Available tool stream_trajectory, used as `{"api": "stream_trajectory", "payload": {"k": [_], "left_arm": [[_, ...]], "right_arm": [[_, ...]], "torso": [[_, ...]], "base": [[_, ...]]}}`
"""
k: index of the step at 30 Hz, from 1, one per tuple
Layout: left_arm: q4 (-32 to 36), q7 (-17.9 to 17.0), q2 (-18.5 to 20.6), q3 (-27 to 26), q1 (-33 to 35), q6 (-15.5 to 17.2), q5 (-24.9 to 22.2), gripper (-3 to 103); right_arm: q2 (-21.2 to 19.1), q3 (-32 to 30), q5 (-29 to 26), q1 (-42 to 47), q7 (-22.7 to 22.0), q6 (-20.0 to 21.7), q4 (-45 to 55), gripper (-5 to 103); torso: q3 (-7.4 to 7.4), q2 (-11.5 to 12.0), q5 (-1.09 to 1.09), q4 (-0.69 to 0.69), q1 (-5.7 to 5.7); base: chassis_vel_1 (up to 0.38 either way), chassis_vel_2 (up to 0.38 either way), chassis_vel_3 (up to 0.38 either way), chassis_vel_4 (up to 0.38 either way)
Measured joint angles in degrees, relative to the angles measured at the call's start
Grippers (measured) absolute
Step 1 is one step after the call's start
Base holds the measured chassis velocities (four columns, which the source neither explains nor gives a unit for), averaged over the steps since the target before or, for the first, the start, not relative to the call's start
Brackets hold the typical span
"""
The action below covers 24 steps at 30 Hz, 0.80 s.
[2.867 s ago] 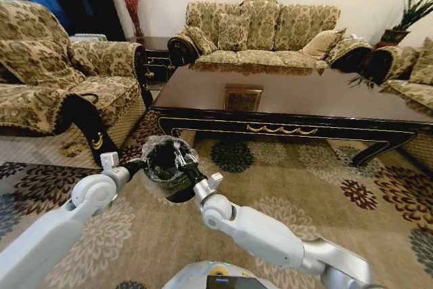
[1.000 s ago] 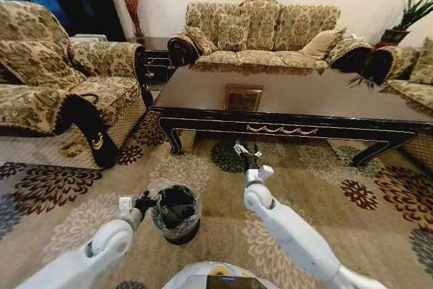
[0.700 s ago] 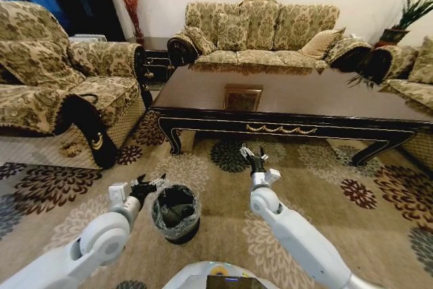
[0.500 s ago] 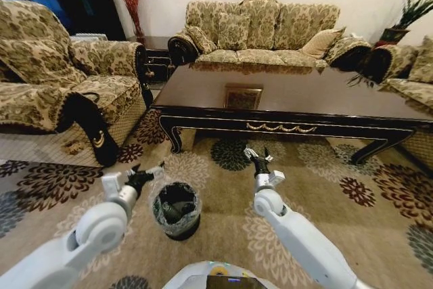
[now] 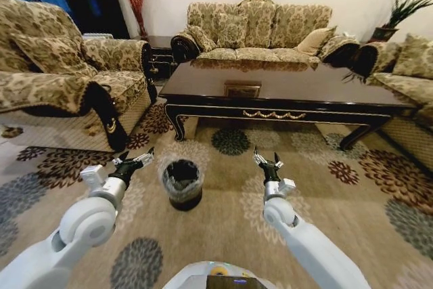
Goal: Move to the front of the table and pick up the trash from the floor, then place it into the trash bin.
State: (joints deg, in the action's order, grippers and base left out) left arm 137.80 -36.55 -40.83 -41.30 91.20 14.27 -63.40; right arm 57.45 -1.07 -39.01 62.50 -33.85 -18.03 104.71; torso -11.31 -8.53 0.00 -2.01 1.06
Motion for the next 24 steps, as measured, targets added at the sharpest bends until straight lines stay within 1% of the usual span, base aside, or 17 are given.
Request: {"api": "stream_trajectory", "payload": {"k": [5, 6, 7, 9, 12, 15, 18, 21, 22, 24], "left_arm": [[0.5, 0.0, -0.9, 0.4, 0.8, 0.1, 0.8, 100], [0.6, 0.0, -0.9, 0.4, 0.7, 0.2, 0.8, 100], [0.6, 0.0, -0.9, 0.6, 0.7, 0.2, 0.8, 100], [0.6, 0.0, -1.1, 0.9, 0.7, 0.3, 0.9, 100], [0.6, 0.0, -1.8, 1.6, 0.9, 0.4, 1.8, 100], [0.7, 0.0, -2.1, 1.7, 1.4, 0.4, 2.2, 100], [1.2, 0.0, -2.3, 1.7, 2.2, 0.4, 2.7, 100], [1.4, 0.1, -2.3, 1.7, 2.5, 0.4, 3.1, 100], [1.5, 0.1, -2.4, 1.7, 2.6, 0.4, 3.3, 100], [1.6, 0.1, -2.5, 1.7, 2.6, 0.4, 3.3, 100]], "right_arm": [[0.0, -2.7, 1.5, 4.0, 0.2, -0.5, 1.9, 100], [-0.1, -3.4, 1.7, 5.1, 0.3, -0.5, 2.3, 100], [-0.3, -4.5, 2.0, 6.3, 0.5, -0.8, 2.9, 100], [-0.4, -5.3, 2.3, 7.5, 0.7, -1.0, 3.1, 100], [-0.5, -7.0, 2.8, 9.8, 0.9, -1.5, 3.8, 100], [-0.5, -7.8, 3.3, 11.1, 1.1, -1.8, 4.3, 100], [-0.1, -8.3, 3.9, 12.4, 1.3, -2.2, 4.7, 100], [0.4, -8.7, 4.5, 13.2, 1.4, -2.4, 4.8, 100], [0.7, -9.1, 4.7, 13.7, 1.5, -2.5, 5.0, 100], [0.7, -9.2, 4.8, 13.8, 1.5, -2.6, 5.1, 100]], "torso": [[0.0, 0.0, -0.01, -0.02, 0.0], [0.01, 0.0, 0.0, 0.0, 0.0], [0.0, 0.0, 0.0, -0.02, 0.0], [0.0, 0.0, -0.02, 0.0, 0.0], [0.0, 0.0, 0.01, 0.01, 0.0], [-0.01, 0.0, -0.02, 0.0, 0.01], [0.01, 0.0, 0.02, -0.01, -0.01], [-0.01, 0.0, -0.01, -0.01, 0.02], [0.0, 0.0, 0.03, -0.01, 0.0], [0.0, 0.0, 0.02, -0.01, 0.0]], "base": [[0.352, -0.344, -0.352, 0.336], [0.375, -0.359, -0.359, 0.355], [0.387, -0.365, -0.378, 0.37], [0.368, -0.365, -0.343, 0.363], [0.354, -0.351, -0.345, 0.365], [0.354, -0.381, -0.352, 0.37], [0.343, -0.352, -0.335, 0.339], [0.348, -0.359, -0.355, 0.352], [0.338, -0.334, -0.334, 0.319], [0.338, -0.334, -0.334, 0.319]]}}
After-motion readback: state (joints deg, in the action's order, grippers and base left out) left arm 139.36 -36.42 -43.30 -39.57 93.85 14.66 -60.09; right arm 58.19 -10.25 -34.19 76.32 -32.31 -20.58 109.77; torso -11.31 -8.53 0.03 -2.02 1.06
